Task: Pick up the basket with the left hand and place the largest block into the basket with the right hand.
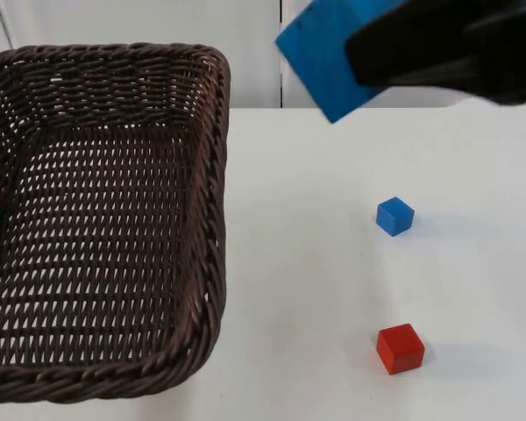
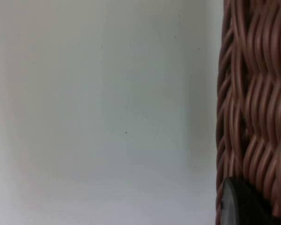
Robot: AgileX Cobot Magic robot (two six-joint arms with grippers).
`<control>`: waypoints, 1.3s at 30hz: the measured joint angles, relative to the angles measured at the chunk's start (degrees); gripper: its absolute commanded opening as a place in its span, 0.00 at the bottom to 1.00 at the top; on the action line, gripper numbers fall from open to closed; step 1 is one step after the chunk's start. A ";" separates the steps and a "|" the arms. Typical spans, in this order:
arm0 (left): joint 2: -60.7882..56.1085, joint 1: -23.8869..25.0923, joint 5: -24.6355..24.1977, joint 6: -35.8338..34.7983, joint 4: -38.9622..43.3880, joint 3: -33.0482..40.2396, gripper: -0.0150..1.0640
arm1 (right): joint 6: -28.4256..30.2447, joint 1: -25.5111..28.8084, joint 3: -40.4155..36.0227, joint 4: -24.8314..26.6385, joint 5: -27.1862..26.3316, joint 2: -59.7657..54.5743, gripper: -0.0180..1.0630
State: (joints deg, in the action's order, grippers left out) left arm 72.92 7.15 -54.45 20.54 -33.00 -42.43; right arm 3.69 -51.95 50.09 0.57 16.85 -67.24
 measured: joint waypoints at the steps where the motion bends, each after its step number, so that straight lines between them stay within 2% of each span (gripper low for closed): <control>1: 0.00 0.00 0.00 0.00 0.00 0.00 0.01 | -0.04 0.00 0.00 0.00 -1.00 -0.75 0.01; 8: 0.00 0.00 -0.11 0.00 -0.22 0.00 0.01 | -0.20 0.00 2.78 1.15 -3.07 -6.26 0.01; 12: 0.00 0.00 -0.11 0.00 -0.38 0.00 0.01 | -0.20 0.00 7.69 1.38 -2.11 -10.82 0.01; 16: 0.00 0.00 -0.11 0.00 -0.38 0.00 0.01 | -0.04 0.00 18.34 1.38 4.65 -19.95 0.01; 17: 0.00 0.00 -0.11 0.00 -0.38 0.00 0.01 | -0.04 0.00 18.34 1.38 4.65 -19.95 0.01; 20: 0.00 0.00 -0.11 0.00 -0.38 0.00 0.01 | 1.04 0.00 26.15 1.38 9.13 -26.62 0.01; 21: 0.00 0.00 -0.11 0.00 -0.38 0.00 0.01 | 1.04 0.00 26.15 1.38 9.13 -26.62 0.01; 23: 0.00 0.00 -0.11 0.00 -0.38 0.00 0.01 | 1.32 0.00 32.72 1.27 11.24 -31.73 0.01; 29: 0.00 0.00 -0.22 0.00 -0.38 0.00 0.01 | 1.42 0.00 43.50 1.27 12.76 -40.99 0.01; 34: 0.00 0.00 -0.22 0.00 -0.38 0.00 0.01 | 1.42 0.00 48.03 1.27 13.50 -45.87 0.01; 39: 0.00 0.00 -0.22 -0.11 -0.38 0.15 0.01 | 1.57 0.00 48.56 1.27 13.97 -47.54 0.01</control>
State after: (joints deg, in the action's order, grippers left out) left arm 72.92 7.15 -54.67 20.43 -33.38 -42.28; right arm 5.26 -51.95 98.65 1.84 30.82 -114.78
